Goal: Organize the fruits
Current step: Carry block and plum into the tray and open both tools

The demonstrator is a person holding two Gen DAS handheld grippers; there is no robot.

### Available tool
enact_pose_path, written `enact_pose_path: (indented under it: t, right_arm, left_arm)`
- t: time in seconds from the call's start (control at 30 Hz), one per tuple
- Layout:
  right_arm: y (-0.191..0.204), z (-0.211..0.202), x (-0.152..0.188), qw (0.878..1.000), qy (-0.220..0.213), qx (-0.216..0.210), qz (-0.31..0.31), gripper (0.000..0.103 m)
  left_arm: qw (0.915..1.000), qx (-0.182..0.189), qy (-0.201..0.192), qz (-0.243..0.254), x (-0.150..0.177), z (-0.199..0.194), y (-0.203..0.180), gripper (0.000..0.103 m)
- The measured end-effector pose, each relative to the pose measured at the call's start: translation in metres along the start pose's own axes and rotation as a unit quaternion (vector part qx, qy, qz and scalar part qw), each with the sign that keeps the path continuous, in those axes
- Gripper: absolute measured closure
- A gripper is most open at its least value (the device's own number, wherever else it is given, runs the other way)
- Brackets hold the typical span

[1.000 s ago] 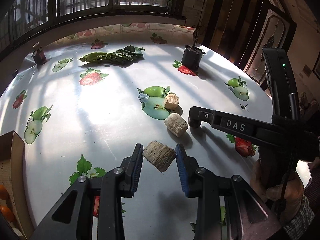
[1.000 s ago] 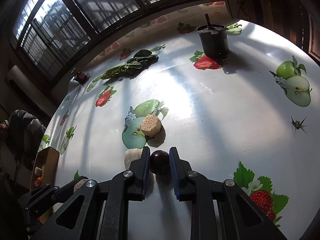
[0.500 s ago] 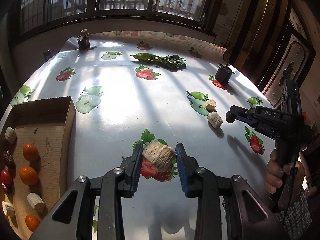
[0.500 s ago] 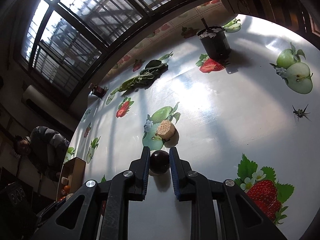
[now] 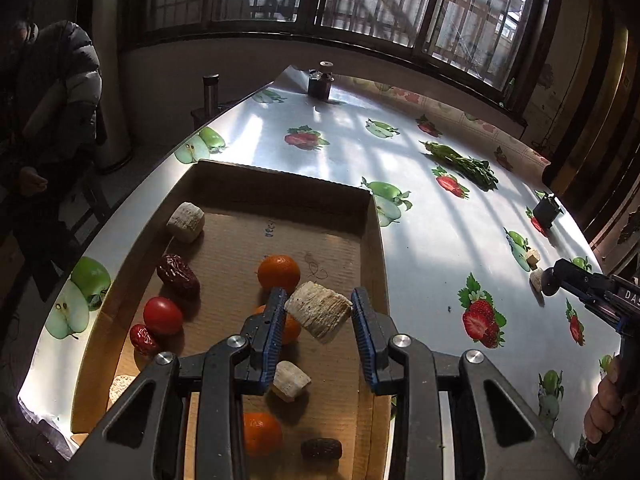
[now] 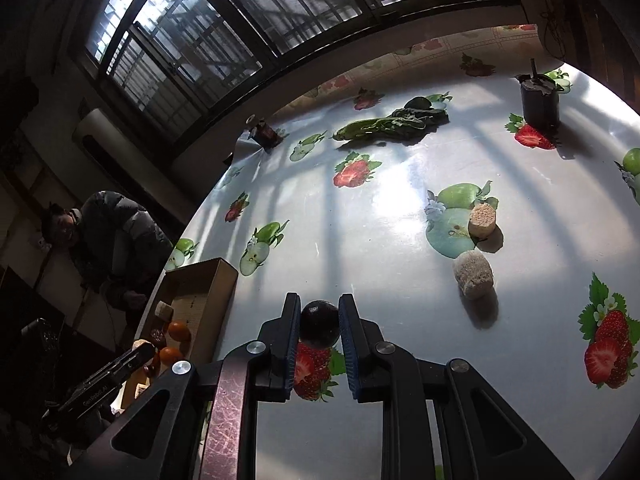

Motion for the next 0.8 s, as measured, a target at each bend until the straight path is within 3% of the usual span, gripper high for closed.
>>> enact_pose_path:
  t: [0.17,0.4,0.6,0.8]
  right_arm:
    - [0.072,0.037,0.017,0.997,0.042,-0.032,-0.052,0.081]
    - [0.152,0.089,0.044,0.988,0.083,-0.044,-0.118,0.081]
    - [0.181,0.13,0.06,0.982,0.1,0.014,-0.16,0.081]
    - [0.18,0.153,0.068,0.976,0.106,0.063,-0.177,0.081]
  left_arm:
    - [0.9991,-0.022,0.0,-0.035,0.004,0.0,0.048,0.071]
    - [0.9976,-0.014,0.026,-0.063,0.017,0.015,0.081,0.071]
    - [0.9982,-0.014,0.022,-0.055,0.018,0.02,0.08,0.071]
    - [0.9986,-0.015,0.01,-0.05,0.015,0.021,0.079,0.071]
Point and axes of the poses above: each gripper's, at about its wrist camera, not at the fingertips, and z roughly the way its jaws point, y to its left, x to its underside, the point moved 5 cm from there along z, roughly the way its jaws point, and after that the axes turned 14 degrees about y, right-handed, at the moved point
